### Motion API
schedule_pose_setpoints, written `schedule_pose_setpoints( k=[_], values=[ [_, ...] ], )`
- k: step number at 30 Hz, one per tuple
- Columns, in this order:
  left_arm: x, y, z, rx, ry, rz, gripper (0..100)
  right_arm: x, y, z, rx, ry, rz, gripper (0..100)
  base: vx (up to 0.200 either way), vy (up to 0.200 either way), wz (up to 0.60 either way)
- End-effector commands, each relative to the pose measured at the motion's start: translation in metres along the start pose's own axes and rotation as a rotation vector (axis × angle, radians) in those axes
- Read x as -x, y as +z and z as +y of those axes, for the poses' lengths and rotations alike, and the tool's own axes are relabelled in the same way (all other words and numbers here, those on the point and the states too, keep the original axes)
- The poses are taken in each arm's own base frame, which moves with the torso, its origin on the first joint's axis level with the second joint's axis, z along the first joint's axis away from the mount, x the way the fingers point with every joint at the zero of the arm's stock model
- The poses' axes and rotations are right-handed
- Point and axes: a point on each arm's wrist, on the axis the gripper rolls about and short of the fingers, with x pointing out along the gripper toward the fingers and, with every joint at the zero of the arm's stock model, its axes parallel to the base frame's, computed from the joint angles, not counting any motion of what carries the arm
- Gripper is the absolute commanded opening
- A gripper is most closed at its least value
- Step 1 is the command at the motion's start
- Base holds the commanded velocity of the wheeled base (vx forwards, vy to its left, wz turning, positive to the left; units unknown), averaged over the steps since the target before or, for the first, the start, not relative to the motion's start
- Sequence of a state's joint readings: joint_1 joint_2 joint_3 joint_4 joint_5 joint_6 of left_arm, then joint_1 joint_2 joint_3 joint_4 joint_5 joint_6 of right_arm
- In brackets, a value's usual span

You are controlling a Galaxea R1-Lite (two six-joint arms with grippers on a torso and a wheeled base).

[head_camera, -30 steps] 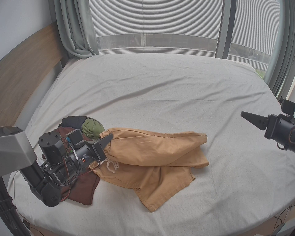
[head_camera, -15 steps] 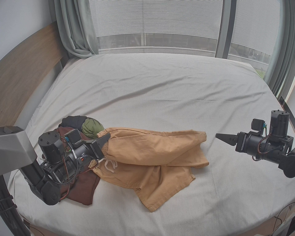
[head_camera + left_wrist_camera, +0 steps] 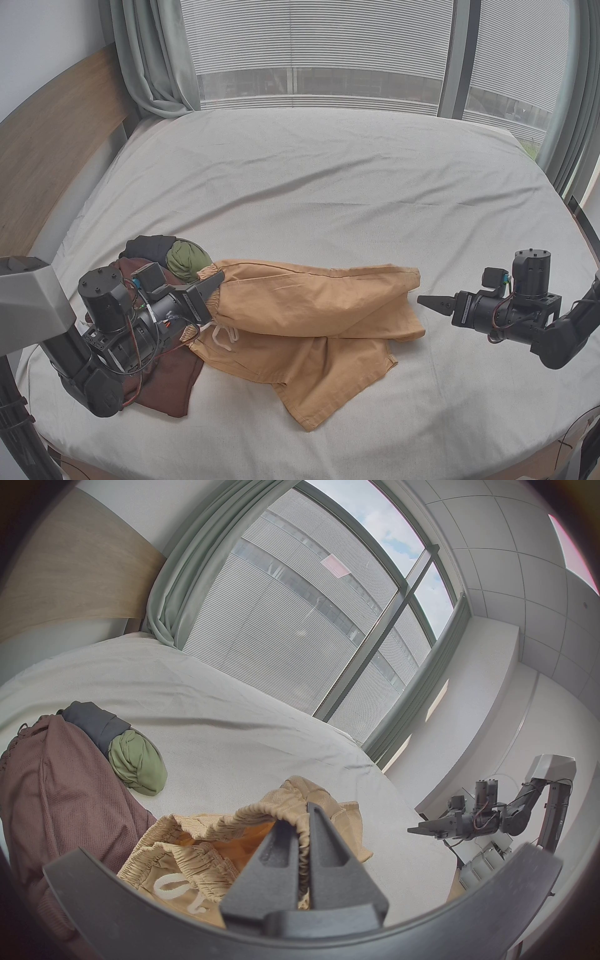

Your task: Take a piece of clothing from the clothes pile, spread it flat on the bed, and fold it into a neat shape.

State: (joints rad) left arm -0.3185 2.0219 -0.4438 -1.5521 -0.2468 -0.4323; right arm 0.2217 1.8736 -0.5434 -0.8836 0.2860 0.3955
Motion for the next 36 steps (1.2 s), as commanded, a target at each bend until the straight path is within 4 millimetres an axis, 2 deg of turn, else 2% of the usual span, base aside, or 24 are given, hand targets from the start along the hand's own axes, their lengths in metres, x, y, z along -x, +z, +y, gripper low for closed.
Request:
schedule_pose_setpoints(
  k=[1,6,9,13,20,36],
  values=[
    [0.0,-0.001,0.0,0.001,-0.001,0.002,0,-0.027,-0.018,-0.025,-0.029,-0.045,0.046,100,0.0,0.0,0.0],
    [0.0,-0.001,-0.001,0.001,-0.003,0.003,0,-0.042,-0.028,-0.039,-0.035,-0.055,0.031,100,0.0,0.0,0.0],
    [0.0,-0.001,-0.001,0.0,-0.005,0.002,0,-0.061,-0.038,-0.051,-0.079,-0.057,0.027,100,0.0,0.0,0.0],
    [0.0,-0.001,-0.001,0.0,-0.005,0.002,0,-0.072,-0.048,-0.059,-0.104,-0.063,0.031,100,0.0,0.0,0.0],
    [0.0,-0.001,-0.002,0.0,-0.006,0.004,0,-0.082,-0.055,-0.068,-0.116,-0.066,0.029,100,0.0,0.0,0.0],
    [0.0,-0.001,-0.002,0.0,-0.007,0.005,0,-0.092,-0.059,-0.069,-0.134,-0.059,0.035,100,0.0,0.0,0.0]
  ],
)
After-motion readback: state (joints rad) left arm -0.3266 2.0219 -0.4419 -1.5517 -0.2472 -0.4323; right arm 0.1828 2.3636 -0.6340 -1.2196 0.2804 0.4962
